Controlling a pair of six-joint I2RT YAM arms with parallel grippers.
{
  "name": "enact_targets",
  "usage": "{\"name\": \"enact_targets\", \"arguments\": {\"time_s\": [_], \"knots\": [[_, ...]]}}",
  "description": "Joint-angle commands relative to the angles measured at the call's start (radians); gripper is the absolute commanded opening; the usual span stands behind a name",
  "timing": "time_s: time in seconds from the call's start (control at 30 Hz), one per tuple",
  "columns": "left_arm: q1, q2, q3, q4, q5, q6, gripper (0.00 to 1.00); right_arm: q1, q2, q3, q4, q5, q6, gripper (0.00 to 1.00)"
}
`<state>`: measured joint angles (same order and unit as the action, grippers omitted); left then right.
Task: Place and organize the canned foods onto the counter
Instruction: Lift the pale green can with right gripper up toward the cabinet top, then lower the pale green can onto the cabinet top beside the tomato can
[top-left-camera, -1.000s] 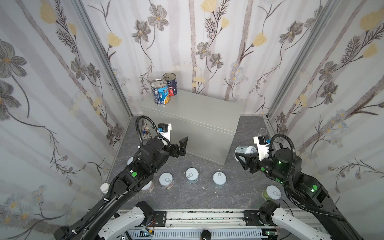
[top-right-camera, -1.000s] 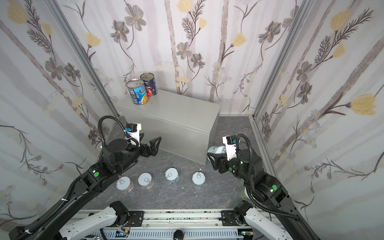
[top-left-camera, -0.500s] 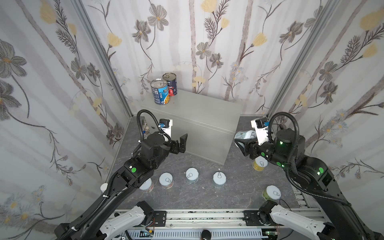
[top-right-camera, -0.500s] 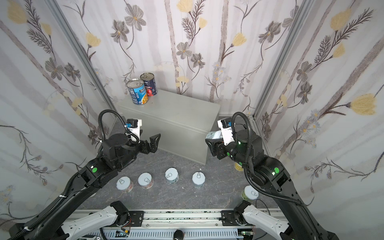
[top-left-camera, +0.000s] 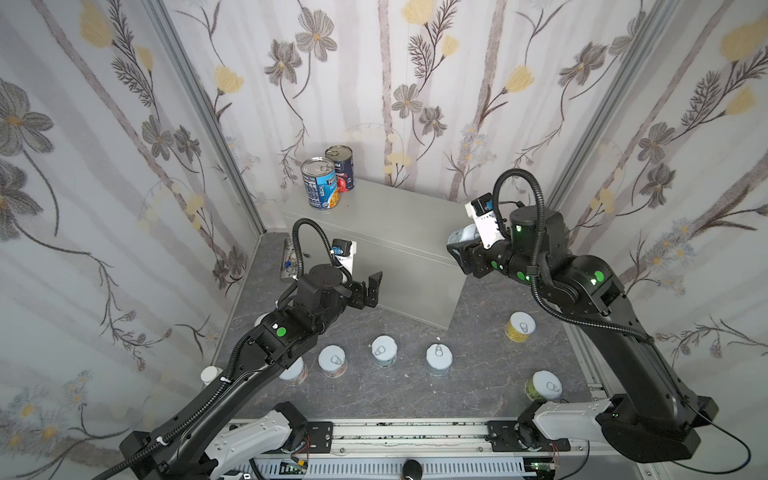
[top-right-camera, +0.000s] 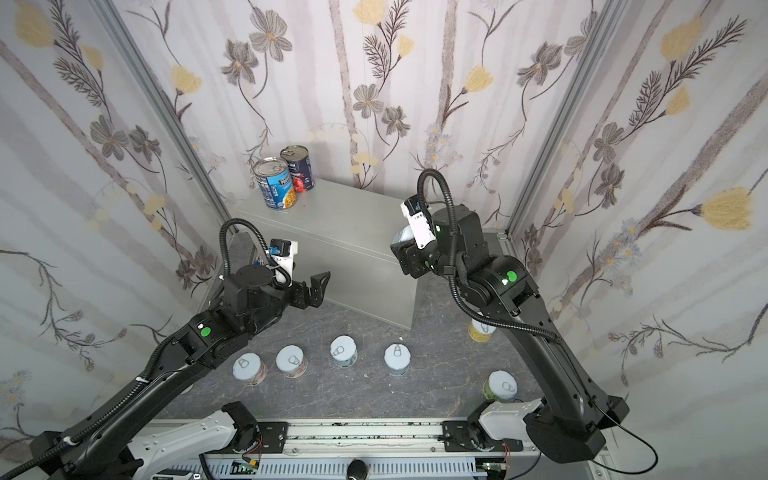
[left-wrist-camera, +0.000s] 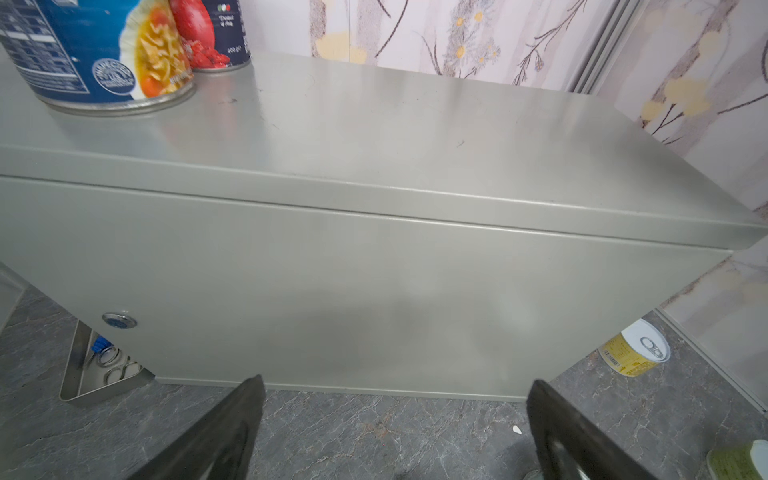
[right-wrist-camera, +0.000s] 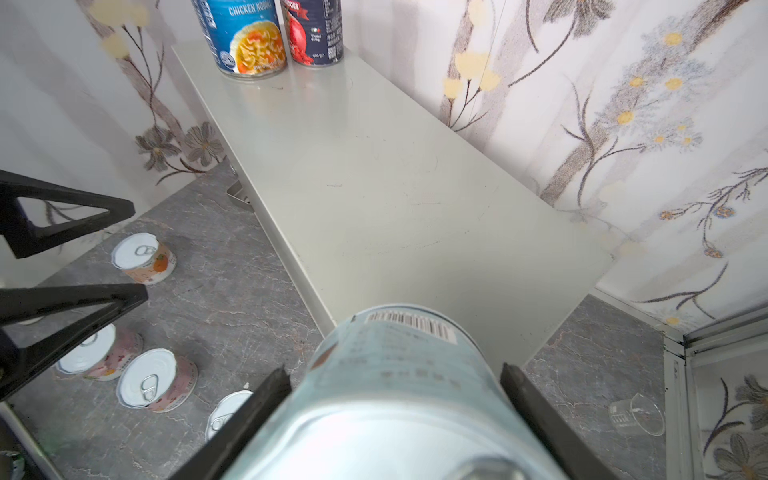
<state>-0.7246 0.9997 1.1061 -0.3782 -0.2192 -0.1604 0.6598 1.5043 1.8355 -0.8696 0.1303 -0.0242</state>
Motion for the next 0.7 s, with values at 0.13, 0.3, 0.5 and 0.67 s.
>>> {"name": "enact_targets", "arguments": {"time_s": [0.13,0.3,0.5,0.67], "knots": [[-0.002,0.004,-0.012,0.022,0.023,0.001,1.0,-0.003,0.144,0.119,-0.016,0.012,-0.045,0.48],[-0.003,-0.02,-0.024,0.025,0.033,0.001,1.0,-0.012,0.214,0.204,-0.046,-0.009,-0.068,0.48],[-0.002,-0.033,-0.041,0.028,0.039,0.003,1.0,-0.04,0.27,0.221,-0.057,-0.055,-0.077,0.49],[-0.003,-0.038,-0.047,0.03,0.047,0.003,1.0,-0.05,0.306,0.237,-0.067,-0.074,-0.078,0.56]]}}
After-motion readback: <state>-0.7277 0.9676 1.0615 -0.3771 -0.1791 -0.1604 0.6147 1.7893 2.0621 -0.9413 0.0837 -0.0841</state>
